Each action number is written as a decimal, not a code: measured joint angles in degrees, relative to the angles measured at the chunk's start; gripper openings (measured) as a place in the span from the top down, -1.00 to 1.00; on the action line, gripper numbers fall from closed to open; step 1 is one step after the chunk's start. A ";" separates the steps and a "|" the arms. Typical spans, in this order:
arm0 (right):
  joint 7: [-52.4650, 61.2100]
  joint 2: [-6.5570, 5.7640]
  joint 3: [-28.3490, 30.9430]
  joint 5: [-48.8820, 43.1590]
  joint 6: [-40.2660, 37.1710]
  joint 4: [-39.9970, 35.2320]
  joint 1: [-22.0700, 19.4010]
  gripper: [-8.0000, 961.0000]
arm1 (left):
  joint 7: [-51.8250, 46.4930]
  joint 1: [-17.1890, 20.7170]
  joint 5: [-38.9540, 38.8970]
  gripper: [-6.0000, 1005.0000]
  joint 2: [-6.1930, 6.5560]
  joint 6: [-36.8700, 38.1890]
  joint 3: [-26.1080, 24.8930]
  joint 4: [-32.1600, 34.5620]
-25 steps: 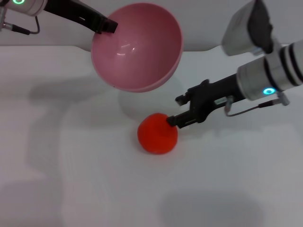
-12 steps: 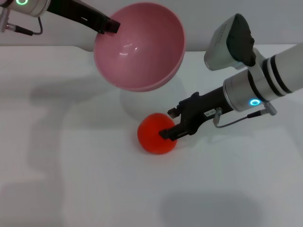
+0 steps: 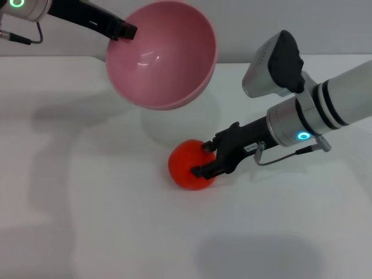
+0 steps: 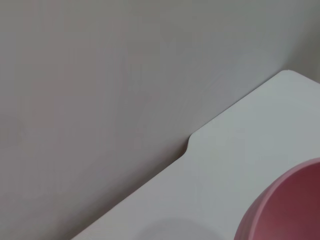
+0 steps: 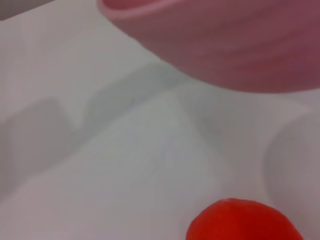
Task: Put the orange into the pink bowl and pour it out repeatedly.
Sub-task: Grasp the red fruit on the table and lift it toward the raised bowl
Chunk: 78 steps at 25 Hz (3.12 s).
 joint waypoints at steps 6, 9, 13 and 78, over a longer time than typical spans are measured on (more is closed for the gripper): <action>-0.02 0.06 -1.57 2.12 1.63 0.14 -0.19 -0.19 | 0.00 0.43 0.00 0.90 0.00 0.21 0.08 -0.04; -0.02 0.12 -2.04 2.37 2.50 0.15 -0.47 0.00 | 0.00 0.64 0.00 0.90 0.00 0.26 0.15 -0.06; 0.00 0.13 -2.63 2.37 2.83 0.00 -0.65 0.20 | 0.00 0.91 0.01 0.90 0.01 0.31 0.12 -0.07; 5.05 -0.04 -15.02 4.86 10.30 -3.33 -2.11 -0.28 | 0.40 1.12 -0.08 0.90 -0.62 0.98 0.53 -0.31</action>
